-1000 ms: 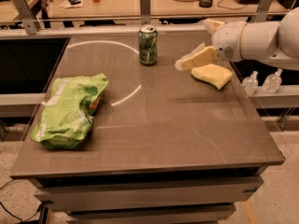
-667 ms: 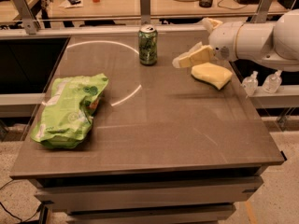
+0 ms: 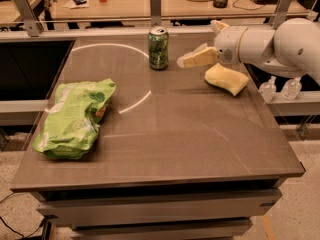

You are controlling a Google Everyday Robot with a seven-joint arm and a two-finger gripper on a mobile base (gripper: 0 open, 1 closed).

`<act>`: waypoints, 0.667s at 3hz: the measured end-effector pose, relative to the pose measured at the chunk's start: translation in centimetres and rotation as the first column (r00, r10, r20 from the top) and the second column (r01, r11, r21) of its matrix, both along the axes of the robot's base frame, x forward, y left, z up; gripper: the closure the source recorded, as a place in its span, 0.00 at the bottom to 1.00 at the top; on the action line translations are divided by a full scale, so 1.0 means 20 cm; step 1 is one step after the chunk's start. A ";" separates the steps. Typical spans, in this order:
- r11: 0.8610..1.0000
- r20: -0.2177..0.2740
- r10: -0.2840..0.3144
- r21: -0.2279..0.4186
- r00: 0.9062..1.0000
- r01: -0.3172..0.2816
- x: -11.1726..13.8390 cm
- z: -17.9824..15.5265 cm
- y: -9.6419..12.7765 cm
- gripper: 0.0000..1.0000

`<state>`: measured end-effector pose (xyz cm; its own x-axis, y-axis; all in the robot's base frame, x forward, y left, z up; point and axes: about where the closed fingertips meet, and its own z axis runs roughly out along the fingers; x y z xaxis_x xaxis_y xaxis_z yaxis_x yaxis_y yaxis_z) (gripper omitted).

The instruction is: Pick green can

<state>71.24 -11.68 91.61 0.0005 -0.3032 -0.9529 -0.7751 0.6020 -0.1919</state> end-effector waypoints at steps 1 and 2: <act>1.000 -0.054 0.012 0.024 0.998 -0.011 0.09 -0.06 0.05 0.00; 0.999 -0.093 0.039 0.037 0.995 -0.036 0.17 -0.10 0.11 0.00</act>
Offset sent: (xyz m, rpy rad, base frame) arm 0.0536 0.0319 -0.0293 0.0475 0.1398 0.0635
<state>74.64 -9.41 89.57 -0.0788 -0.2710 -0.9593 -0.8111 0.5770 -0.0964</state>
